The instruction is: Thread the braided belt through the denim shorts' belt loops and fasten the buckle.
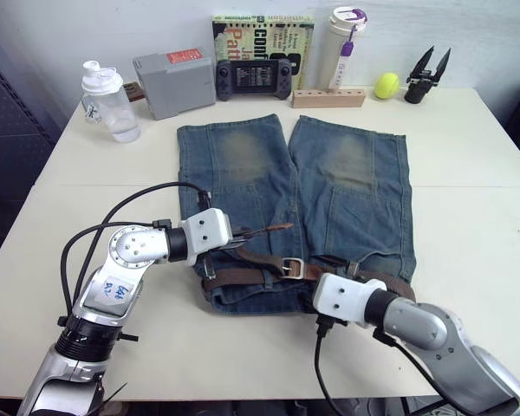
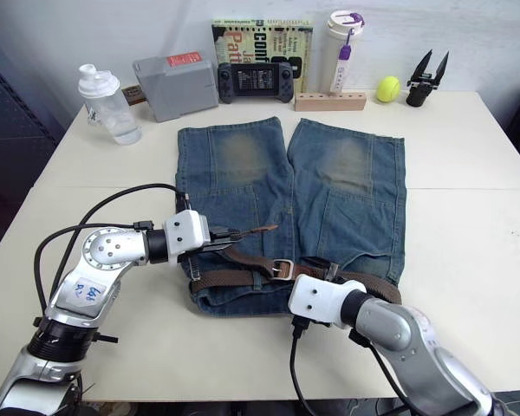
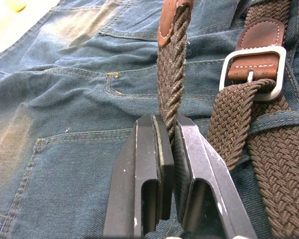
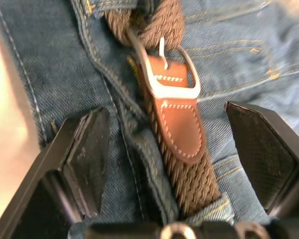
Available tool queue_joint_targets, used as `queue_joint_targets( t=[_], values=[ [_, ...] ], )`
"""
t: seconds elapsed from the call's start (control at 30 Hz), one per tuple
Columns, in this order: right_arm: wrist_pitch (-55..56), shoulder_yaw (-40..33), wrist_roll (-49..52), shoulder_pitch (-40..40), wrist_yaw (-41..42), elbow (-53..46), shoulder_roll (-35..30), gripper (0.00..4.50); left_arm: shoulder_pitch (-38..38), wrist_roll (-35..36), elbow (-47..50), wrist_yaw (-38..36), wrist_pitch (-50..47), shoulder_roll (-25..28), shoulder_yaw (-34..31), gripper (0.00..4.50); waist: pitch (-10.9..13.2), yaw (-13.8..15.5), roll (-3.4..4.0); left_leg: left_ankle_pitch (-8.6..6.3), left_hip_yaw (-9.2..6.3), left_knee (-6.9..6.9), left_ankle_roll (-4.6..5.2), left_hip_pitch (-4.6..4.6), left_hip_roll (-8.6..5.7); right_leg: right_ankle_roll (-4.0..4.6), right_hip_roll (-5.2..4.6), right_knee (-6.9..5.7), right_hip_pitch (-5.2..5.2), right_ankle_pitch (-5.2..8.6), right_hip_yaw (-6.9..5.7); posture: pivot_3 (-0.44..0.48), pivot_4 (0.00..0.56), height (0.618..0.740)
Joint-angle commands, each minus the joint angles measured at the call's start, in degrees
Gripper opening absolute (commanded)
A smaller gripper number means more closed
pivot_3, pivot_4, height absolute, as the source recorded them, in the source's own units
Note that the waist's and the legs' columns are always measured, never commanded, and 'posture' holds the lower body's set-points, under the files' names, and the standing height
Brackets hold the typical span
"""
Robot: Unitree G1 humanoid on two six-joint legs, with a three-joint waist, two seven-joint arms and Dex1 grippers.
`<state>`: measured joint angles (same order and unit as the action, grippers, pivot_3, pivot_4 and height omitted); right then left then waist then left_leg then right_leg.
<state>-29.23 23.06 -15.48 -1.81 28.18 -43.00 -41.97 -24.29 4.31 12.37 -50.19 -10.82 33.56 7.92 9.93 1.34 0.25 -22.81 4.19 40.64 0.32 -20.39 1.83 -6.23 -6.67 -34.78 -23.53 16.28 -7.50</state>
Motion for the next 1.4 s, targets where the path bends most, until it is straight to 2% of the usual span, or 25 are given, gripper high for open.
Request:
queue_joint_targets(
  t=[0.03,0.2,0.23,0.27,0.4,0.47,0.5,0.7,0.87,1.07,1.4],
  values=[
    [0.7,0.7,-4.9,0.8,-2.6,1.7,1.7,3.94,-0.7,1.1,0.3,0.0,0.1,-0.2,-0.4,0.00,0.0,0.0,0.02,0.00,0.02,0.00,0.00,0.01,0.00,0.00,0.00,-0.01,-0.01,0.00,0.02,0.000,0.150,0.731],
    [-1.2,0.0,-6.4,1.0,-2.6,1.9,5.2,3.94,-0.9,1.0,0.0,0.2,-0.2,-0.3,-0.4,0.00,0.0,0.0,0.02,0.00,0.00,0.05,0.00,0.00,-0.01,0.00,0.00,-0.01,0.02,0.00,0.01,0.000,0.150,0.731],
    [-2.2,-0.3,-6.3,1.3,-2.4,1.7,6.0,3.39,-0.9,1.0,0.0,0.2,-0.3,-0.3,-0.4,0.00,0.0,0.1,0.02,0.00,0.00,0.05,0.00,0.00,-0.01,0.00,0.00,-0.01,0.02,0.00,0.01,0.000,0.150,0.731],
    [-2.8,-0.6,-6.3,1.4,-2.2,1.6,6.6,3.15,-0.9,0.9,0.0,0.3,-0.4,-0.4,-0.4,0.00,0.0,0.1,0.02,0.00,-0.01,0.05,0.00,0.00,-0.01,0.00,0.00,-0.02,0.02,0.00,0.01,0.000,0.150,0.731],
    [-5.0,-1.6,-6.5,1.6,-1.2,1.0,7.2,1.23,-1.0,0.8,-0.2,0.3,-0.6,-0.4,-0.3,0.00,0.0,0.0,0.02,0.00,-0.01,0.04,0.00,-0.02,-0.01,0.00,0.00,-0.02,0.00,0.00,0.00,0.000,0.150,0.731],
    [-5.5,-2.0,-6.6,1.4,-0.9,0.7,7.4,0.48,-1.0,0.8,-0.4,0.3,-0.6,-0.4,-0.3,0.00,0.0,0.1,0.02,0.00,-0.01,0.04,0.00,-0.02,-0.01,0.00,0.00,-0.02,0.00,0.00,0.00,0.000,0.150,0.731],
    [-5.6,-2.2,-6.7,1.2,-0.9,0.5,7.6,0.35,-1.0,0.7,-0.4,0.4,-0.6,-0.4,-0.3,0.00,0.0,0.1,0.02,0.00,-0.02,0.04,0.00,-0.02,-0.01,0.00,0.00,-0.02,0.01,0.00,-0.01,0.000,0.150,0.731],
    [-3.2,-1.3,-9.4,-1.7,0.1,0.0,6.8,0.32,-1.3,-1.0,-0.8,0.1,-0.6,0.5,0.8,0.00,0.0,0.0,0.02,0.00,-0.01,0.05,0.00,-0.02,-0.01,0.00,0.00,-0.03,0.00,0.00,0.00,0.000,0.150,0.731],
    [6.9,0.4,-13.7,-5.6,0.9,2.5,2.9,0.32,-2.1,-3.4,-2.5,-0.6,0.9,1.7,2.8,0.00,0.0,0.0,0.02,0.00,0.00,0.06,0.00,-0.01,-0.02,0.00,0.00,-0.05,-0.01,0.00,0.01,0.000,0.150,0.731],
    [13.5,0.0,-16.3,-6.5,1.7,5.1,2.2,0.32,-3.1,-4.4,-4.4,-0.9,1.6,1.8,3.8,0.00,0.0,0.0,0.02,0.00,0.00,0.05,0.00,-0.02,-0.01,0.00,0.01,-0.05,-0.02,0.00,-0.01,0.000,0.150,0.731],
    [15.4,-1.0,-17.4,-7.7,2.3,6.4,2.9,0.32,-6.0,-9.2,-6.2,-3.3,5.2,4.4,7.1,0.00,0.0,-0.1,0.02,0.00,0.01,0.07,0.00,-0.01,0.00,0.00,0.01,-0.08,-0.02,0.00,0.00,0.000,0.150,0.731]
  ],
)
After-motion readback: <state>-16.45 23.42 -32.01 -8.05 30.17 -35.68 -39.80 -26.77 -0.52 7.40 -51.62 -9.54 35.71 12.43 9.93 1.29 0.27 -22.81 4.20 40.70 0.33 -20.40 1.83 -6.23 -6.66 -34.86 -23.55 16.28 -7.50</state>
